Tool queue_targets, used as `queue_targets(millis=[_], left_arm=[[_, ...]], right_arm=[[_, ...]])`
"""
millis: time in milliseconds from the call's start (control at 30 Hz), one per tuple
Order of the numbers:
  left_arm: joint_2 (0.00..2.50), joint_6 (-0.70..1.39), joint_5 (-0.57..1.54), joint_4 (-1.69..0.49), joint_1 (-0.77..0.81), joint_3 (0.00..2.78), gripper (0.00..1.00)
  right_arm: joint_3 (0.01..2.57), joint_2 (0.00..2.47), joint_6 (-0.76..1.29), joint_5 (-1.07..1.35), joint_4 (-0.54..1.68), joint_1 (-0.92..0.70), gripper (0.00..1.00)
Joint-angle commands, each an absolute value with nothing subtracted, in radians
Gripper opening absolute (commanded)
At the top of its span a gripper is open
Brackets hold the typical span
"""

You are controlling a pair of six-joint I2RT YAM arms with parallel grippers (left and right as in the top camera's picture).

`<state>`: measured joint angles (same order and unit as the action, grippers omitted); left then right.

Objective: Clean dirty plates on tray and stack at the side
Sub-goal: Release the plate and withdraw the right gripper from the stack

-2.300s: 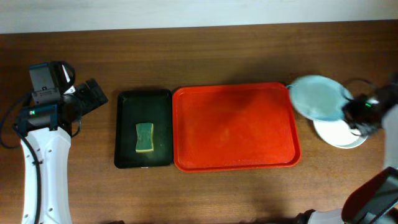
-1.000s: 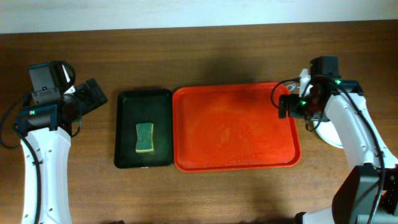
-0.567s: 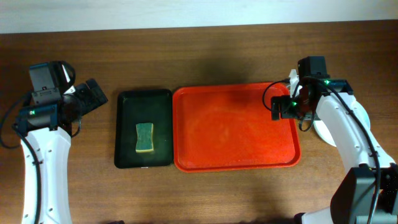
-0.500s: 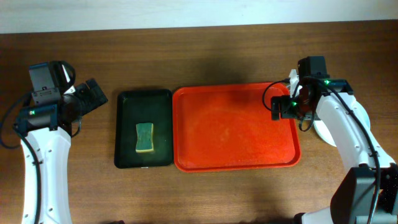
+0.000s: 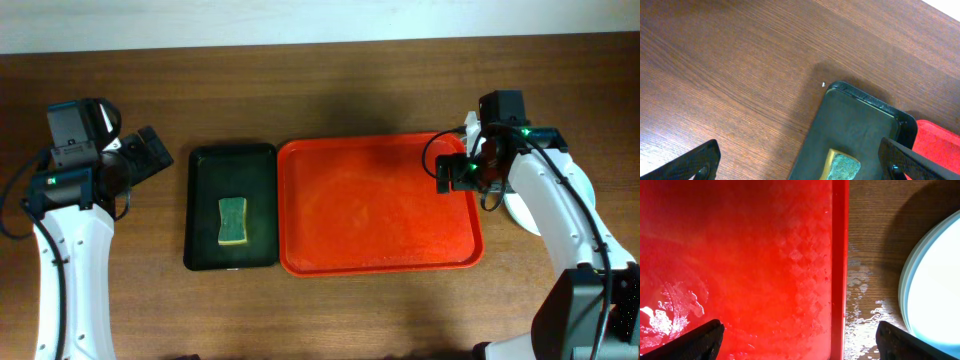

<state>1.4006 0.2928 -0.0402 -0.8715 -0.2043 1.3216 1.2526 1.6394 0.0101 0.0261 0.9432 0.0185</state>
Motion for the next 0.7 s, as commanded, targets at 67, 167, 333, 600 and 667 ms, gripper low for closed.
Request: queue_targets(millis=[67, 167, 333, 600, 667], left_arm=[[1.385, 0.302, -0.033, -0.87, -0.207, 1.343, 0.99], [1.385, 0.302, -0.033, -0.87, -0.207, 1.343, 0.99], [1.385, 0.302, -0.033, -0.87, -0.207, 1.343, 0.99], [1.385, 0.302, -0.033, -0.87, -0.207, 1.343, 0.99], [1.385, 0.302, -0.033, -0.87, -0.207, 1.343, 0.99]], right_arm=[[1.243, 1.56, 0.004, 0.014, 0.945, 0.013, 0.98], [1.243, 1.48, 0.004, 0.014, 0.945, 0.013, 0.98], [1.243, 1.318, 0.004, 0.014, 0.945, 0.013, 0.98], [1.243, 1.08, 0.004, 0.014, 0.946, 0.013, 0.98], [1.243, 1.022, 0.004, 0.014, 0.946, 0.013, 0.98]])
